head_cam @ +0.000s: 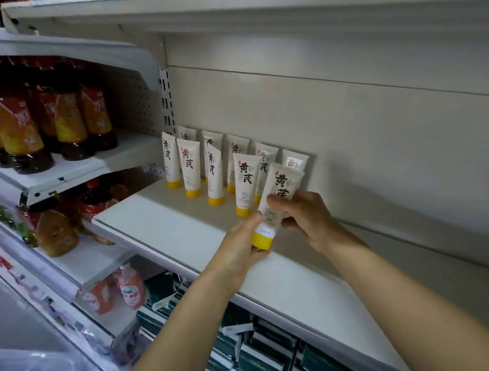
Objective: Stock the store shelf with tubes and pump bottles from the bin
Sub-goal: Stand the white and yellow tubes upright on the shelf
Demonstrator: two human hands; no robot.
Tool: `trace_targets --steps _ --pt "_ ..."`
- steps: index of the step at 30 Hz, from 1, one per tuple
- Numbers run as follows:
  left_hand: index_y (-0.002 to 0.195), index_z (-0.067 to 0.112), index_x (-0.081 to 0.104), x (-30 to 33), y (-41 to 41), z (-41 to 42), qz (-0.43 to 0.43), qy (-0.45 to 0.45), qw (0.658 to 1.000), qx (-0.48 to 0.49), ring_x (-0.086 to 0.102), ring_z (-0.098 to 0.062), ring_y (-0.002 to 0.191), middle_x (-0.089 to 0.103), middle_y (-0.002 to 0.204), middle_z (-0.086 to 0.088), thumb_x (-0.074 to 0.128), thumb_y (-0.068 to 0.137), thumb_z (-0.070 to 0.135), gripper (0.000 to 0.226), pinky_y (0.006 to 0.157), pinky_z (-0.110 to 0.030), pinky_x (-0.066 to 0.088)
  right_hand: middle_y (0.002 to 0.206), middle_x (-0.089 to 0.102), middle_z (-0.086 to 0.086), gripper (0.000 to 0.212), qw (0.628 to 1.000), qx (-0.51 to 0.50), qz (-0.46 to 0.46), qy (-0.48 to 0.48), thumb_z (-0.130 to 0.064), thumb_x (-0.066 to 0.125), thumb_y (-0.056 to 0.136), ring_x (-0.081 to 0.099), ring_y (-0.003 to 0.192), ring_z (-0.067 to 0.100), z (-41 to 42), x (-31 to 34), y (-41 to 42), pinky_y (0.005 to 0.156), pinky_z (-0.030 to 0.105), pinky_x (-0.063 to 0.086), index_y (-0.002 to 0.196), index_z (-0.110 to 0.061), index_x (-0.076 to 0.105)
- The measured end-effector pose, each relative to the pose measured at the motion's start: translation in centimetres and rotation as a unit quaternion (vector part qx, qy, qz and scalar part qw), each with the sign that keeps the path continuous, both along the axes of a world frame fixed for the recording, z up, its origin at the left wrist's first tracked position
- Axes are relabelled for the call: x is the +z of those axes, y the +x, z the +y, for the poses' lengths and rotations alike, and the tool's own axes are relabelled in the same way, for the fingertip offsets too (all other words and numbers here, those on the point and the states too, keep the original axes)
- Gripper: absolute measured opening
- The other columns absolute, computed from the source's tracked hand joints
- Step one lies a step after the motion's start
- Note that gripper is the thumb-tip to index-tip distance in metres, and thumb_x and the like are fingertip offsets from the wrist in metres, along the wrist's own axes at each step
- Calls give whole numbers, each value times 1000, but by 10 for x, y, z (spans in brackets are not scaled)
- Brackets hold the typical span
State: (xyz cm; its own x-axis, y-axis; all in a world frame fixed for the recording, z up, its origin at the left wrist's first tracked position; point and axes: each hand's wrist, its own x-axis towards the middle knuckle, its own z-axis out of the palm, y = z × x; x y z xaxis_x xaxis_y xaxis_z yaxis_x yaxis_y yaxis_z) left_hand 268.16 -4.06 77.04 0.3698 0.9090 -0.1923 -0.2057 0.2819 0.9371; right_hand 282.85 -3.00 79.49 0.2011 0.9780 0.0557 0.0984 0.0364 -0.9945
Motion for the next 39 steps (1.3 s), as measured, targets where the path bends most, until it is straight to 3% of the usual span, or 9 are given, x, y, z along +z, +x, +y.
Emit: trace_targets --steps 3,6,10,20,25,29,36,39 --pt "124 12 57 -1 -4 3 38 7 998 54 55 -18 112 60 117 -6 49 99 34 33 99 -37 46 83 71 6 6 998 -36 -14 40 -8 72 83 66 68 9 6 1 7 54 20 48 87 -11 70" --pt "119 11 59 0 -11 5 36 -5 995 90 57 -19 111 62 116 -10 50 99 32 30 99 -41 48 86 69 7 12 995 -71 -38 59 -4 72 82 64 68 8 19 -2 16 50 16 48 94 -6 69" --pt "108 12 64 1 -19 6 15 -14 993 112 62 -21 105 67 105 -9 51 99 27 22 91 -39 53 87 68 8 14 993 -69 -74 61 -2 74 80 63 79 18 38 -9 22 69 32 53 91 -9 68" --pt "109 11 63 -2 -31 10 -33 -33 985 164 64 -21 89 68 94 -8 52 98 23 19 85 -39 53 94 70 5 26 997 -26 -64 34 3 74 78 66 89 21 54 -21 32 87 42 54 96 -14 66" --pt "108 11 63 -4 -29 10 -39 -31 986 162 62 -21 86 68 91 -7 52 98 22 18 82 -38 54 92 68 1 29 997 -20 -62 29 5 72 78 64 81 11 53 -19 32 82 35 53 100 -12 64" --pt "107 12 64 -2 -28 11 -35 -29 986 160 62 -20 87 68 91 -7 53 97 22 18 81 -37 54 84 67 -9 30 997 -22 -67 29 6 72 79 64 73 0 50 -20 32 66 19 54 96 -17 63" --pt "104 13 65 0 -24 11 -23 -16 988 153 63 -20 89 68 94 -8 55 96 22 16 77 -36 55 92 65 2 50 993 -62 -97 3 2 80 70 62 79 12 42 -29 33 70 27 50 114 -9 57" --pt "102 13 65 2 -20 7 -29 -15 989 146 62 -20 89 68 93 -8 53 97 22 15 80 -38 54 91 60 6 47 987 -84 -134 -18 -4 81 71 58 83 19 35 -34 34 72 31 46 110 -8 54"
